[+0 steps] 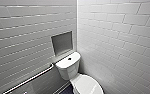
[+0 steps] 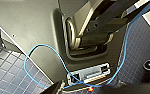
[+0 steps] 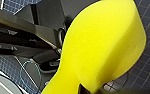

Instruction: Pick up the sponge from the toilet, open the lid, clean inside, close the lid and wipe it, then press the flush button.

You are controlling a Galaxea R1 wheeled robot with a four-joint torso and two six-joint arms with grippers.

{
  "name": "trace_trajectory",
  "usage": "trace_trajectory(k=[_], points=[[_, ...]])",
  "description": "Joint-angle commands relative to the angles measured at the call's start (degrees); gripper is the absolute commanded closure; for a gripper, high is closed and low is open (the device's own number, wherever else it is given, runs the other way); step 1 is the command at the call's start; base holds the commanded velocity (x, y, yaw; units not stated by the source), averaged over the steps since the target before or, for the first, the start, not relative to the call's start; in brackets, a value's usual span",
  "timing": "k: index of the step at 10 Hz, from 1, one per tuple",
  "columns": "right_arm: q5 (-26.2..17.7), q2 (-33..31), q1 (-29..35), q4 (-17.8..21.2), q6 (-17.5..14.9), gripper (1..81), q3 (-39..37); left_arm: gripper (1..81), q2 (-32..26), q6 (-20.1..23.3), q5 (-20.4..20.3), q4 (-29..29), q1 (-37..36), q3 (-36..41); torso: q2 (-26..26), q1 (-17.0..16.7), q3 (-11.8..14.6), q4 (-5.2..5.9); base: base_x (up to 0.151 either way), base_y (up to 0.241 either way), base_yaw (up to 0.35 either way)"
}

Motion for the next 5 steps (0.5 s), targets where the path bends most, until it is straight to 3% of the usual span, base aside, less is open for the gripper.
trace_trajectory(k=[1, 3, 5], points=[[-4.27, 0.23, 0.23, -1.08, -1.03, 81.1, -0.34, 1.0, -0.1, 0.26, 3.23, -0.11, -0.48, 0.32, 5.57, -3.58, 0.0, 0.0, 0.0, 0.0, 0.0], [-4.28, 0.41, 0.41, -0.99, -1.3, 81.1, -0.78, 1.0, 0.08, 0.08, 3.23, -0.11, -0.48, 0.23, 9.6, -6.21, 5.72, 0.0, 0.0, 0.0, 0.0], [-4.28, 0.41, 0.59, -0.99, -1.3, 81.1, -1.04, 1.0, 0.08, 0.08, 3.23, -0.2, -0.48, 0.32, 12.55, -8.09, 7.42, 0.0, 0.0, 0.0, 0.0]])
